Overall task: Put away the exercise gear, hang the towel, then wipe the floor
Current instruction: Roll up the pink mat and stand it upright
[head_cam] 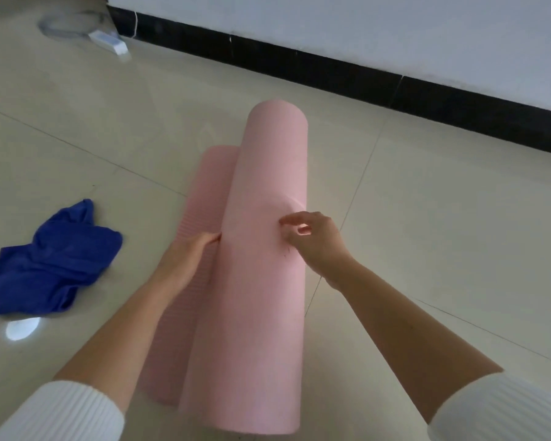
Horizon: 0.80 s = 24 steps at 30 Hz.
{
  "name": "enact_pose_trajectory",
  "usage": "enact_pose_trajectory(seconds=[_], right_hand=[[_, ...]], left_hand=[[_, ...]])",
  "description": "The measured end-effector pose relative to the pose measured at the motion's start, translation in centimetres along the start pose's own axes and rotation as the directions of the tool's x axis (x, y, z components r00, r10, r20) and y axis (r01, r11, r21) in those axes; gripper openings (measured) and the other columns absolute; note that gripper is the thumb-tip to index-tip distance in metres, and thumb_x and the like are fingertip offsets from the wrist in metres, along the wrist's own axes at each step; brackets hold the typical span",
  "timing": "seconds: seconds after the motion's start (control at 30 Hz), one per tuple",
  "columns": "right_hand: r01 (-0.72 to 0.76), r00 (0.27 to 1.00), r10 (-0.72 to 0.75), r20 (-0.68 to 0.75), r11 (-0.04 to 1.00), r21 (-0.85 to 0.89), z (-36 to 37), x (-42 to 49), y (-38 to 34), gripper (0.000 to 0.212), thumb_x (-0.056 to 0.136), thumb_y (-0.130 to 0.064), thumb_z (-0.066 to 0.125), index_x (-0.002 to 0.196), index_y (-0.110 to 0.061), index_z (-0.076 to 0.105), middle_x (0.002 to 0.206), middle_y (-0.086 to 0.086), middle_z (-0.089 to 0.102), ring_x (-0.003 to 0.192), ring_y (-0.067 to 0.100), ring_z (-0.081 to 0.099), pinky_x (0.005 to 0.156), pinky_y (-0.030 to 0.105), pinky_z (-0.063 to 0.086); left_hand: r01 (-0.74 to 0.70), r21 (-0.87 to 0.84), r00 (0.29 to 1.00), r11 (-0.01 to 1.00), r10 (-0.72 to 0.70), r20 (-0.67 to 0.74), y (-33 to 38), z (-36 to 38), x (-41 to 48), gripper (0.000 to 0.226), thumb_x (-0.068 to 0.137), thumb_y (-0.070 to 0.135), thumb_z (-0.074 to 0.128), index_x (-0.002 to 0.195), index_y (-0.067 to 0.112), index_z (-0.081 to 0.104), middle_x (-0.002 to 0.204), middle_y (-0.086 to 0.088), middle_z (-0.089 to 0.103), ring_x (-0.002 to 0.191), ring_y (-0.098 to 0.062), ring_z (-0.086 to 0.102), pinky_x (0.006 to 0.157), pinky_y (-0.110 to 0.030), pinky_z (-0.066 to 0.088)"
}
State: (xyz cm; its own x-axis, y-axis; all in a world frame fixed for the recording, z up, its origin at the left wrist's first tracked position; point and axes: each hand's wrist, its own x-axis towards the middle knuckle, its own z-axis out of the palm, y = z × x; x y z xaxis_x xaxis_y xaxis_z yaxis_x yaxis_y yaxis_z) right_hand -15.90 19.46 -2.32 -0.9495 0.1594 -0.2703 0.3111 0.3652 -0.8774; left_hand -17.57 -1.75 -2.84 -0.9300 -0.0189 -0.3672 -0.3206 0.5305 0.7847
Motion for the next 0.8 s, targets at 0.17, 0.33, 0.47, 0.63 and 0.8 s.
enact_pose_trajectory(seconds=[0.17,0.33,0.47,0.63,0.8], right_hand=[[-0.042,0.997,0.046,-0.067,0.997,0.071,1.3,1.4,-1.0,0.045,0.074,-0.020,0.081,0.110,-0.014,0.055,0.094,0.000,0.061,0.082,0.014,0.062,0.067,0.023,0.054],[-0.051,0.997,0.054,-0.063,0.997,0.057,1.9,3.3,-1.8,0.048,0.080,-0.021,0.076,0.123,-0.014,0.057,0.110,0.002,0.060,0.090,0.016,0.060,0.069,0.022,0.051],[0.079,0.997,-0.079,0.007,0.969,-0.233,3.9,4.0,-2.8,0.040,0.084,-0.042,0.066,0.123,-0.034,0.060,0.130,-0.010,0.046,0.124,0.010,0.039,0.099,0.031,0.032],[0.024,0.999,-0.027,0.036,0.995,0.096,4.6,6.4,-4.1,0.030,0.086,-0.019,0.069,0.115,-0.019,0.065,0.108,-0.005,0.060,0.096,0.012,0.058,0.080,0.024,0.043],[-0.231,0.973,0.231,-0.006,0.973,0.014,5.9,8.0,-3.9,0.110,0.064,-0.050,0.083,0.148,-0.016,0.023,0.147,0.006,0.031,0.132,0.026,0.038,0.104,0.042,0.037]], left_hand=[[0.017,0.165,0.989,0.986,-0.041,0.142,0.5,-1.5,0.5,0.044,0.079,0.064,0.053,0.080,0.023,0.067,0.084,0.014,0.066,0.082,-0.007,0.059,0.071,-0.021,0.043],[-0.005,0.056,0.981,0.998,-0.006,0.196,-1.1,-3.7,2.5,0.044,0.079,0.044,0.069,0.120,0.034,0.058,0.115,0.022,0.055,0.110,-0.003,0.051,0.089,-0.021,0.040],[-0.179,0.112,0.958,0.977,0.147,0.246,-0.6,-5.6,3.4,0.059,0.089,0.012,0.058,0.134,0.048,0.043,0.151,0.012,0.024,0.138,-0.006,0.023,0.105,-0.020,0.016],[-0.053,0.181,0.987,0.982,0.024,0.156,-0.1,-7.9,5.5,0.058,0.070,0.079,0.046,0.098,0.030,0.059,0.102,0.012,0.045,0.094,-0.009,0.043,0.082,-0.029,0.035],[-0.051,0.366,0.997,0.929,0.024,0.078,0.3,-8.4,8.9,0.076,0.041,0.094,0.053,0.052,0.024,0.027,0.069,0.001,0.047,0.076,-0.010,0.041,0.062,-0.030,0.027]])
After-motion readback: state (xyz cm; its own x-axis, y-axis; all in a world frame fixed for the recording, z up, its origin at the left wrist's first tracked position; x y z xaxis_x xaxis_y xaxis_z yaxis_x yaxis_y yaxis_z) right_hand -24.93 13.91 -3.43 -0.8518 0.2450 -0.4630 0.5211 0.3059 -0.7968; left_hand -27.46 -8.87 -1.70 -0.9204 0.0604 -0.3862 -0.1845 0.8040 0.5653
